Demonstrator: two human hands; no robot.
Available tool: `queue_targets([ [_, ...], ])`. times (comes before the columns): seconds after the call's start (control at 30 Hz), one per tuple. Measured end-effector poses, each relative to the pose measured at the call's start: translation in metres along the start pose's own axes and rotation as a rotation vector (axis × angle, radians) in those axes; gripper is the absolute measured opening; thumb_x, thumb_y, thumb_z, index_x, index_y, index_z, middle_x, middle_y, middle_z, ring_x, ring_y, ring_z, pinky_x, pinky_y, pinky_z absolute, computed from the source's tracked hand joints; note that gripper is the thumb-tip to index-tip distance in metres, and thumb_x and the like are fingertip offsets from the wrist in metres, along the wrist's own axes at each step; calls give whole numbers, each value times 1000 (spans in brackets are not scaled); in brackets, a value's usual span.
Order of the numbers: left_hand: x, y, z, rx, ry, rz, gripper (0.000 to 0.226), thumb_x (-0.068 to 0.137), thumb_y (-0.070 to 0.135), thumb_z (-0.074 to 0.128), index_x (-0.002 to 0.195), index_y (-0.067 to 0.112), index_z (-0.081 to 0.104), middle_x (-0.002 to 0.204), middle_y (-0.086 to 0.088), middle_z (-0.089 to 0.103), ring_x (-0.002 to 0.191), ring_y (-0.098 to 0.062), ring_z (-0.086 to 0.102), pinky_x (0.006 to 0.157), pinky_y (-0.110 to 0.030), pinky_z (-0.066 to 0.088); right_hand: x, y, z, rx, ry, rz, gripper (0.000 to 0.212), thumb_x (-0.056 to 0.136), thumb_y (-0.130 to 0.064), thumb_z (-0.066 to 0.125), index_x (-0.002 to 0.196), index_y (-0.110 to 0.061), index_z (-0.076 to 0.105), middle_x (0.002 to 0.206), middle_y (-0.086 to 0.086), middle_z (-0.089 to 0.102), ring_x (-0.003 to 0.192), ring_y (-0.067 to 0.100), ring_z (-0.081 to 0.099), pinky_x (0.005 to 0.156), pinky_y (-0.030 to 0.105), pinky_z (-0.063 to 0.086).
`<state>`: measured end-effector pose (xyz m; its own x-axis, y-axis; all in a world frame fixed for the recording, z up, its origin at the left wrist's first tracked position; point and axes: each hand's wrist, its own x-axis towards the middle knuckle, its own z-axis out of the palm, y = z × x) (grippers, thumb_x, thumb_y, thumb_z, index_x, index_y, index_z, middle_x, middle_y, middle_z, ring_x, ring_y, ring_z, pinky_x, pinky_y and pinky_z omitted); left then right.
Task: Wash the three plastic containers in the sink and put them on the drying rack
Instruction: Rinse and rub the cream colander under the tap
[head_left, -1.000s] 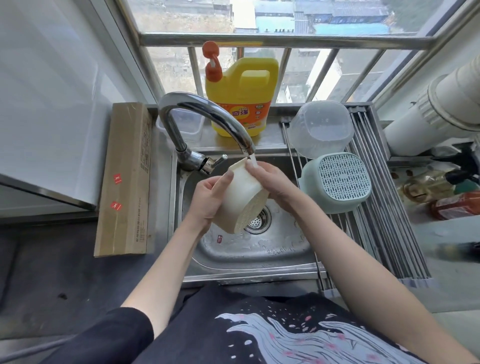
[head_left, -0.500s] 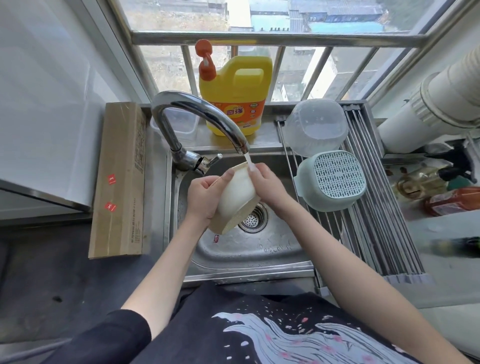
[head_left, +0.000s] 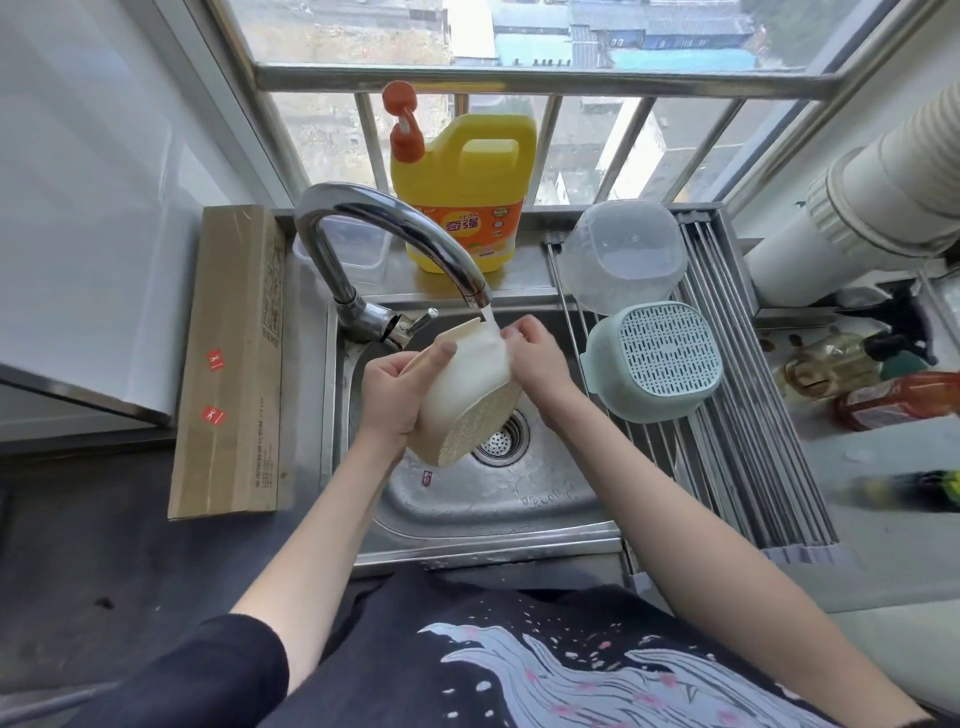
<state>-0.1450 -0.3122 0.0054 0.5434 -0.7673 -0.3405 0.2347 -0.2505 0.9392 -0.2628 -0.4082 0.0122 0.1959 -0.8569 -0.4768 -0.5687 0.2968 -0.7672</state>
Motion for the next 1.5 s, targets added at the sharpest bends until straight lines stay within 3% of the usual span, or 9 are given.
queue_targets([
  [0.17, 2, 3, 5, -23, 114, 6, 48, 84, 22, 70, 47, 11, 42, 40, 8, 41, 38, -4, 35, 39, -18, 26, -28, -2, 21, -336, -51, -99, 61, 94, -53, 38, 135, -7, 40, 125, 20, 52, 116, 36, 49, 95, 41, 40],
  [0.33, -1, -3, 7, 50, 50, -2, 40, 82, 27, 72, 57, 5, 49, 54, 0, 38, 48, -11, 30, 46, -25, 21, -10, 4, 10, -22, 65, 3, 25, 97, -26, 38, 77, -13, 45, 78, 1, 52, 84, 23, 47, 72, 32, 32],
  [0.43, -3, -5, 6, -13, 7, -65, 35, 81, 32, 71, 69, 3, 55, 62, -4, 44, 51, -11, 37, 49, -26, 27, -9, 5, 6, 9, 55, -3, 24, 98, -28, 37, 86, -11, 49, 88, 3, 54, 89, 23, 49, 78, 35, 36],
  [0.63, -6, 2, 9, -50, -430, -236, 30, 57, -1, 43, 81, 7, 60, 65, 2, 62, 59, -10, 56, 51, -19, 42, -31, 16, 34, -303, 145, -590, 23, 86, -16, 49, 105, -13, 62, 111, 5, 62, 106, 25, 55, 101, 44, 34],
  [0.73, -9, 14, 10, -223, -373, -346, 24, 84, 15, 41, 85, 11, 64, 65, 1, 64, 57, -10, 59, 55, -24, 42, -42, 28, 42, -209, 138, -783, 30, 89, -6, 49, 118, -10, 54, 119, 7, 61, 115, 24, 55, 105, 43, 35],
  [0.97, -10, -10, 13, 494, 172, 121, 56, 98, 42, 44, 50, 18, 27, 47, 3, 31, 48, -15, 28, 50, -33, 18, -59, 29, 13, 590, 274, -228, 17, 101, -8, 34, 116, -8, 44, 109, 6, 62, 104, 13, 64, 90, 29, 47],
  [1.2, -11, -7, 25, 508, 188, 165, 53, 100, 38, 40, 52, 16, 38, 47, 4, 42, 48, -11, 36, 52, -32, 26, -55, 30, 29, -268, 141, -473, 66, 92, -53, 24, 149, -19, 25, 158, -5, 18, 147, 12, 4, 115, 43, -12],
  [1.4, -26, -4, 37, 741, 186, 239, 49, 99, 38, 40, 57, 14, 44, 70, -17, 63, 71, -36, 54, 58, -36, 30, 5, 11, 18, -241, -65, 43, 47, 98, -31, 21, 140, -27, 43, 146, -1, 43, 137, 24, 36, 112, 58, 16],
  [1.5, -17, -2, 40, 749, 221, 184, 47, 100, 39, 37, 62, 13, 47, 78, -18, 65, 77, -37, 56, 59, -35, 30, -8, 2, 27, -443, -25, -24, 42, 101, -27, 25, 138, -22, 44, 147, -1, 41, 139, 20, 31, 112, 63, 7],
])
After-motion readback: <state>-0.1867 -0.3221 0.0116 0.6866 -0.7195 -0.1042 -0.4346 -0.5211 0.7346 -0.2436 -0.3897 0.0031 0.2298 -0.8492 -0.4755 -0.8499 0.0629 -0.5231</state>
